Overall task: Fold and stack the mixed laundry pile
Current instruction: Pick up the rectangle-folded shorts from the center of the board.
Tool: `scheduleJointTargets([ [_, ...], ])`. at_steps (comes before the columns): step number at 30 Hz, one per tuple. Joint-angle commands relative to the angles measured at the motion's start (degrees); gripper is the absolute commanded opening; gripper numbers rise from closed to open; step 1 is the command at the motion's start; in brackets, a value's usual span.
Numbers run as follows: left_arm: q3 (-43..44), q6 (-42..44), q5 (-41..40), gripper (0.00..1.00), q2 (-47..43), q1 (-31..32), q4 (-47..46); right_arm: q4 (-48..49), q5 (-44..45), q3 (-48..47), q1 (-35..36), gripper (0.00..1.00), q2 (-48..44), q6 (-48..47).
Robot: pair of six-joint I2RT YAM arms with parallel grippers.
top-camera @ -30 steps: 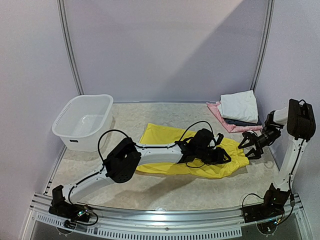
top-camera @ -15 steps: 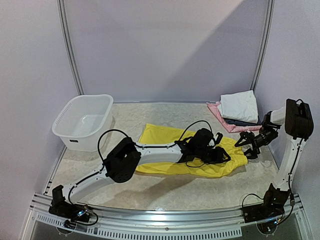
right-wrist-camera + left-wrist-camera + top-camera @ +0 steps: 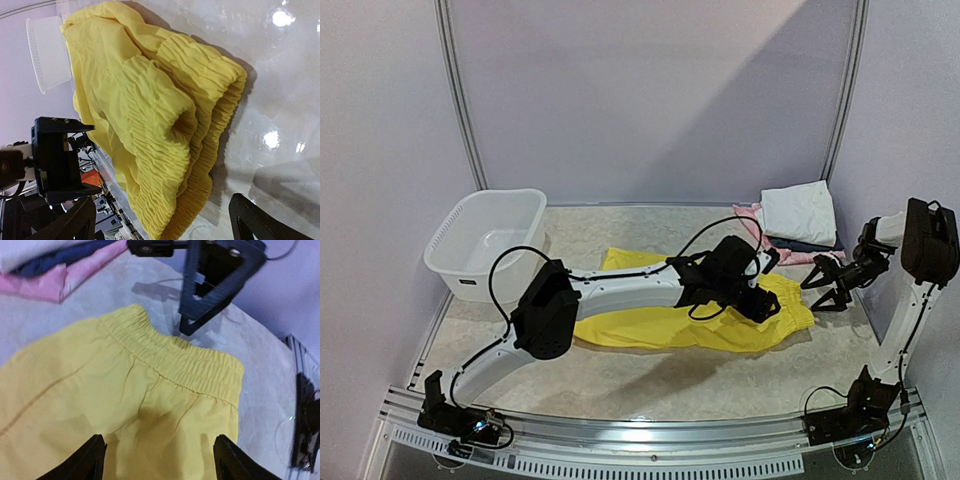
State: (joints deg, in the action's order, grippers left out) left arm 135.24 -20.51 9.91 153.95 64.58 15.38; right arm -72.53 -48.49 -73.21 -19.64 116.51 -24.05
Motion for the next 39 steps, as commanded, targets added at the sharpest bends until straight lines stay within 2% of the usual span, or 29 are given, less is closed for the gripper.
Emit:
scheduleJointTargets([
  [1, 3.2, 26.9, -8.6, 0.76, -4.0, 3.3, 13.5, -3.2, 0.4, -1.3, -2.6, 0.94, -3.3, -3.1],
  [4, 4.2, 37.3, -13.1, 0.77, -2.4, 5.4, 16.4, -4.0, 0.6, -0.9, -3.7, 0.94, -4.5, -4.2],
  [10, 11.6, 42.2, -18.7, 0.77, 4.4, 7.3, 13.0, -5.3, 0.9, -0.6, -5.4, 0.94, -4.8, -5.9],
  [15, 14.3, 42.4, -18.6, 0.79, 7.8, 8.2, 6.9, -5.5, 1.8, -0.2, -6.1, 0.94, -4.6, -7.1],
  [20, 15.6, 42.8, -17.5, 0.79, 10.7, 9.4, 5.1, -5.2, 2.4, 1.6, -6.1, 0.94, -3.9, -7.3],
  [28, 14.9, 44.4, -22.8, 0.76, 13.4, 10.3, -2.2, -4.8, 2.6, 2.7, -6.1, 0.95, -3.0, -7.9],
  [30, 15.3, 44.1, -22.9, 0.69, 14.0, 10.2, -3.5, -4.6, 3.3, 2.7, -6.1, 0.95, -2.4, -7.7],
  [33, 15.4, 43.3, -24.0, 0.49, 13.4, 10.0, -4.1, -5.0, 4.6, 2.2, -6.0, 0.96, -2.1, -7.0],
  [35, 15.1, 43.0, -23.6, 0.32, 12.3, 9.8, -4.5, -6.4, 4.9, 1.1, -5.9, 0.96, -1.2, -7.2],
  [37, 14.5, 42.6, -23.3, 0.06, 11.2, 9.5, -5.5, -7.1, 4.8, 0.4, -5.9, 0.96, -0.1, -7.6],
  [39, 13.8, 42.2, -23.6, 0.00, 10.4, 9.4, -6.7, -7.5, 4.6, 0.1, -5.9, 0.96, 1.3, -7.7],
])
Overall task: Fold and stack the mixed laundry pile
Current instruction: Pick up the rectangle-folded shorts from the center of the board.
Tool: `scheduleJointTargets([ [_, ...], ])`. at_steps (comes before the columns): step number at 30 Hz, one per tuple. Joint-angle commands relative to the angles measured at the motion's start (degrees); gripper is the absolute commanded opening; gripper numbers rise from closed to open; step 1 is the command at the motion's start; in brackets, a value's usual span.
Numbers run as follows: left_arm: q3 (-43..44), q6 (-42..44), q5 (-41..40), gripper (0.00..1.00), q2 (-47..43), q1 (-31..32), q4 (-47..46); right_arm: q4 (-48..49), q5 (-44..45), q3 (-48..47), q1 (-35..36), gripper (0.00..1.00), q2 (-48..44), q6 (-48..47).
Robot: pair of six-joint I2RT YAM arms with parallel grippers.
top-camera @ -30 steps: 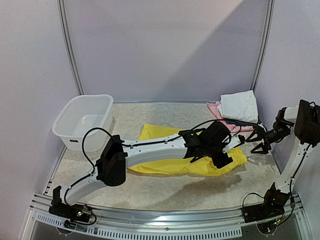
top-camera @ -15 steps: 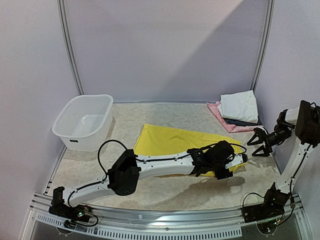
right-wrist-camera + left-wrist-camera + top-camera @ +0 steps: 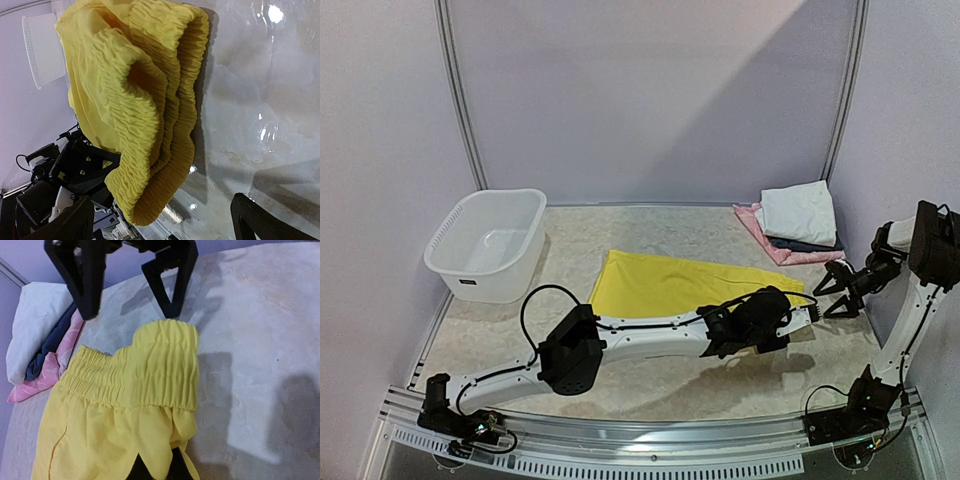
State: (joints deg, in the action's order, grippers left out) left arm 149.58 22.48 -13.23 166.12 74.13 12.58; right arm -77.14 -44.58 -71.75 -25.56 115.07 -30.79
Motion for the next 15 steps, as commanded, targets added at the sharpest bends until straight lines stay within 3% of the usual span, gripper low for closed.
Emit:
scheduleJointTargets([
  [1, -0.6, -1.2, -0.5, 0.00, -2.1, -0.4, -4.1, -3.2, 0.4, -1.4, 0.1, 0.96, 3.2, -1.1],
  [4, -3.0, -5.0, -0.5, 0.00, -4.1, -0.8, -6.3, -4.5, -0.9, -2.1, 0.4, 0.96, 5.3, -2.3],
  [10, -16.2, -20.7, -5.0, 0.00, -11.1, -2.8, -20.6, -7.3, -4.6, -4.9, 2.2, 0.98, 9.4, -3.0],
  [15, -17.4, -22.9, -4.7, 0.00, -11.7, -3.1, -23.4, -8.1, -7.6, -6.4, 4.0, 0.99, 12.9, -1.6],
])
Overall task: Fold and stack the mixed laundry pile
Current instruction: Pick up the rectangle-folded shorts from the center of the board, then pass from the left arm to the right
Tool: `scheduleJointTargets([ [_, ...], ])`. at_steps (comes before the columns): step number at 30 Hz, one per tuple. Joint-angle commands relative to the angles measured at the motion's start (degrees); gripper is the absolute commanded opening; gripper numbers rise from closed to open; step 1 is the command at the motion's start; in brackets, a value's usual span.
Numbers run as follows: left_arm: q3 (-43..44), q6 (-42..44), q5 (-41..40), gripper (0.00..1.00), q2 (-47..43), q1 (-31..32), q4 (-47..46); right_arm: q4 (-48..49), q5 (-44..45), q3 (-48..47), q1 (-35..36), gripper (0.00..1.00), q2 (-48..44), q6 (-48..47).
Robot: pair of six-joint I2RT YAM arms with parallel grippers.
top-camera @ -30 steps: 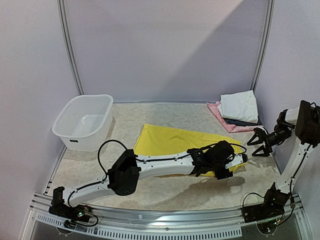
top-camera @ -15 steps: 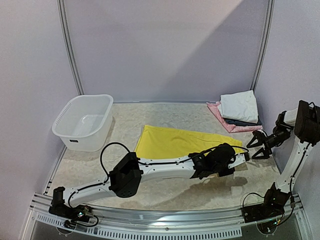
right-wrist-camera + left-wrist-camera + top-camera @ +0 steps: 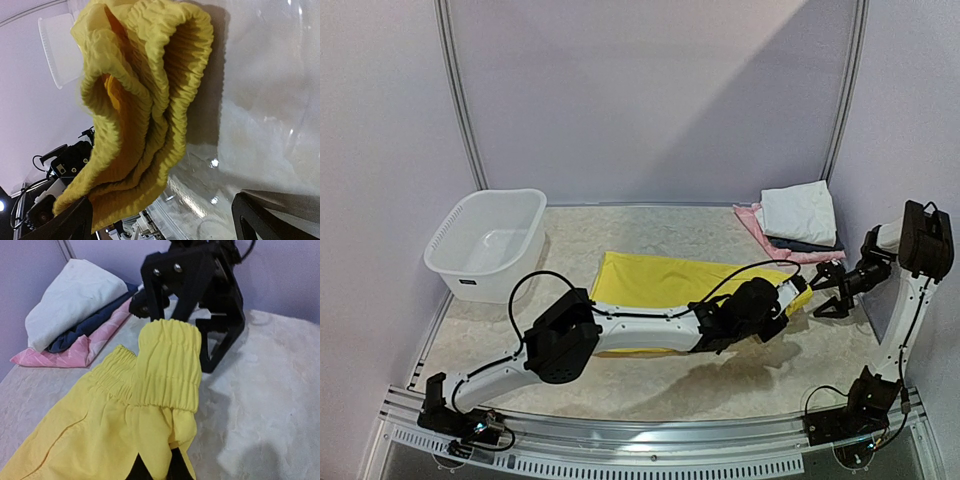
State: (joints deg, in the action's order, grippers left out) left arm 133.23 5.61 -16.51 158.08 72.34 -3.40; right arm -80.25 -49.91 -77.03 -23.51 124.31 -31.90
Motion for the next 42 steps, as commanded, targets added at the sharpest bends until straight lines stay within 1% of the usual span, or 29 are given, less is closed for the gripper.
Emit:
scheduleJointTargets([
  [1, -0.9, -6.6, -1.3, 0.00, -3.6, -1.3, -7.8, -5.4, -2.6, -1.5, 2.6, 0.99, 4.3, -0.5],
  [5, 0.2, -7.1, -0.6, 0.00, -3.0, -1.2, -7.5, -6.3, -4.9, -2.1, 4.0, 0.99, 4.8, -1.0],
  [11, 2.6, -6.0, 1.8, 0.00, -1.0, -1.1, -4.8, -11.9, -13.0, -6.0, 4.6, 0.99, 7.7, -4.3],
  [17, 5.6, -4.2, 5.5, 0.00, 1.2, -0.8, -1.8, -14.7, -16.7, -7.3, 6.5, 0.99, 9.7, -7.1],
  [19, 8.2, -3.6, 5.9, 0.00, 2.6, -0.6, 0.7, -14.9, -18.1, -7.3, 6.9, 0.99, 10.3, -7.5],
  [21, 8.9, -3.2, 5.9, 0.00, 3.2, -0.5, 1.7, -15.0, -19.2, -7.3, 6.9, 0.99, 10.5, -7.6],
  [24, 7.7, -3.1, 5.1, 0.00, 3.0, -0.6, 1.8, -14.9, -19.1, -6.7, 6.3, 0.99, 9.8, -7.6],
  [27, 5.0, -3.0, 3.7, 0.00, 1.8, -0.7, 0.5, -14.6, -16.4, -7.4, 4.4, 0.99, 8.8, -7.8],
  [29, 3.7, -2.8, 3.1, 0.00, 1.2, -0.8, -0.2, -13.6, -14.2, -8.0, 2.5, 0.99, 8.4, -5.6],
  [32, 4.9, -1.3, 4.5, 0.00, 2.1, -0.9, 1.4, -14.4, -12.2, -8.9, 1.3, 0.99, 8.4, -5.0],
  [36, 8.3, 0.4, 7.3, 0.00, 4.3, -0.8, 4.3, -13.8, -10.2, -8.7, 2.8, 0.99, 8.4, -4.5],
  [38, 9.0, 0.7, 7.8, 0.00, 4.9, -0.7, 5.8, -14.0, -11.1, -8.8, 3.8, 0.99, 8.6, -4.6],
  [42, 8.6, 1.1, 8.0, 0.00, 4.9, -0.7, 6.0, -13.7, -13.2, -9.0, 3.8, 0.99, 9.1, -3.6],
])
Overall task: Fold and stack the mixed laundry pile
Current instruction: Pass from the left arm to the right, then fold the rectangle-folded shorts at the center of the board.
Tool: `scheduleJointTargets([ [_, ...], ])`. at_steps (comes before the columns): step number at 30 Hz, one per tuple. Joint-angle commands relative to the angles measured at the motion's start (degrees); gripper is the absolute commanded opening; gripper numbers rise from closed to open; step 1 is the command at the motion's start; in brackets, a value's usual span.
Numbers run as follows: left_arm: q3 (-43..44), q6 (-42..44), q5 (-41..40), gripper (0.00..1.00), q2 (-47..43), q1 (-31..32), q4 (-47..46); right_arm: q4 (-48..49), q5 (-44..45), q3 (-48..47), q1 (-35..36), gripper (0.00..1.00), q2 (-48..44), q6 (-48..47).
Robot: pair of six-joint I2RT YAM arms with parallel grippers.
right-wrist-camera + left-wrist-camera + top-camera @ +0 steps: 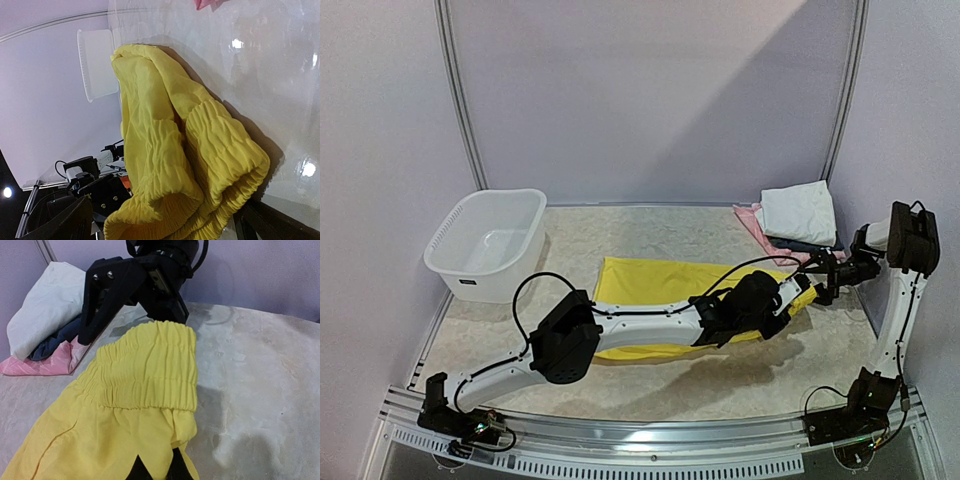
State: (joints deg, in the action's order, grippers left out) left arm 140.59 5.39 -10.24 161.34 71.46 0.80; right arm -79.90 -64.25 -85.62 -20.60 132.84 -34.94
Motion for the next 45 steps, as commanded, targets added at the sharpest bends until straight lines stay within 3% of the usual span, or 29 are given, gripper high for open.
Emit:
scheduleJointTargets([
  [1, 1.3, 1.4, 1.8, 0.00, 1.7, 0.2, 2.0, -14.7, 0.5, -0.6, 0.8, 0.99, 1.1, -0.8],
  [5, 1.3, 1.4, 2.3, 0.00, 2.0, 0.2, 2.2, -15.4, -2.4, -0.9, 0.7, 0.99, 1.8, -1.8],
  [11, 1.3, 2.5, 2.2, 0.00, 2.0, 0.2, 1.9, -14.6, 0.8, -1.2, 1.9, 0.99, 2.6, -0.7],
  [18, 3.1, 4.0, 2.7, 0.00, 3.0, 0.2, 3.5, -14.7, 2.6, -1.1, 4.2, 0.82, 2.8, -1.0],
  [23, 3.6, 4.2, 5.4, 0.00, 3.4, 0.1, 4.7, -15.4, 1.8, -1.7, 4.1, 0.48, 2.9, -1.5],
  [24, 3.9, 4.1, 5.7, 0.03, 3.5, 0.1, 5.1, -15.4, 1.9, -1.9, 4.1, 0.35, 2.7, -1.2],
  [27, 2.8, 4.1, 4.8, 0.28, 1.8, 0.1, 6.1, -15.3, 3.4, -2.7, 4.1, 0.08, 1.8, -0.6],
  [29, -0.5, 4.5, 3.1, 0.40, -1.6, 0.2, 6.4, -15.2, 4.9, -3.4, 4.1, 0.00, 0.5, 0.1],
  [34, -19.0, 2.8, 3.7, 0.51, -18.3, 0.2, 4.1, -15.2, 8.6, -7.8, 4.2, 0.00, -3.7, 3.4],
  [40, -41.8, -4.1, 0.5, 0.54, -37.2, -1.0, 4.5, -15.4, 10.0, -11.2, 4.2, 0.00, -7.7, 8.4],
  [45, -54.5, -15.3, -4.6, 0.53, -44.0, -5.1, 1.1, -15.4, 9.8, -13.3, 4.9, 0.00, -9.2, 11.1],
])
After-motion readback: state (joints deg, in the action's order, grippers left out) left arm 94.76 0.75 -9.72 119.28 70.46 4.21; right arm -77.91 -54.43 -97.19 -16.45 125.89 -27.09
